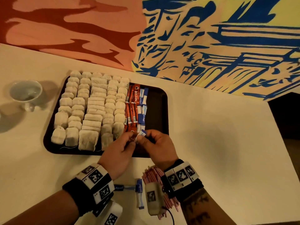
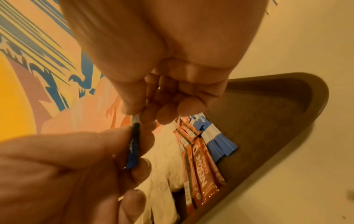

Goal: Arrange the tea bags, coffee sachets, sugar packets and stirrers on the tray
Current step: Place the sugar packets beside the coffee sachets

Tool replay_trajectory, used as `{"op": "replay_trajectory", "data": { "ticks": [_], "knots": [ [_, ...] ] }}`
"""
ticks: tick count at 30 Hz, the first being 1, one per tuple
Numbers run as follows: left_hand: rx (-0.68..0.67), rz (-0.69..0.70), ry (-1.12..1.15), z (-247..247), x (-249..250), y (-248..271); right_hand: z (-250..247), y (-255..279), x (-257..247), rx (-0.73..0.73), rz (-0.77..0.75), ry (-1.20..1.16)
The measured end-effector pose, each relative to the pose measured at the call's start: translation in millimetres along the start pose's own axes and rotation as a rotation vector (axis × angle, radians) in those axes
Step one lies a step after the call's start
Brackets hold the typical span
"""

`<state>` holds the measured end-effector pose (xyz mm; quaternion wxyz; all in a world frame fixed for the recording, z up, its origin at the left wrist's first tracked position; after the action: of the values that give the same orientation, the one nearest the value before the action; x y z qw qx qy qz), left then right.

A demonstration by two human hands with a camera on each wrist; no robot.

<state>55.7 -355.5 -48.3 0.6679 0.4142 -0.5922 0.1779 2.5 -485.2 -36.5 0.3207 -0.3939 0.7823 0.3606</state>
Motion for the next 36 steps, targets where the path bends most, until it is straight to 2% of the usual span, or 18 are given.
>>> {"op": "replay_trajectory", "data": {
  "ticks": [3,8,15,21,25,36],
  "knots": [
    [0.067,0.04,0.002,-4.9,-0.7,2.7,-0.7,3.4,2.2,0.022,0.013,-0.062],
    [0.094,0.009,0.001,-11.2,-9.5,11.0,19.9,13.0,13.0,0.001,0.046,-0.108],
    [0.139,-0.098,0.029,-40.7,-34.5,25.9,-2.5,-27.6,55.0,0.132,0.227,0.125],
    [0.117,-0.172,-0.031,-56.6,-55.0,39.0,4.1,-69.9,54.4,0.071,0.266,0.321],
    [0.139,-0.195,-0.072,-67.0,-61.7,44.8,18.1,-75.8,47.8,0.018,0.289,0.421],
    [0.164,-0.179,-0.122,-82.7,-62.6,50.9,15.0,-70.5,44.4,0.047,0.336,0.525]
  ]
}}
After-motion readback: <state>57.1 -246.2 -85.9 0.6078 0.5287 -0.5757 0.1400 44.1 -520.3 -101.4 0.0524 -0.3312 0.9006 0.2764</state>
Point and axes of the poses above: each hand's wrist, its own y-axis away from the middle knuckle, its own z-axis out of the palm, x = y × z, the point moved 7 cm from there along -y, towards the middle knuckle, and after that the axes turned 14 degrees about y, right-handed, at the moved point
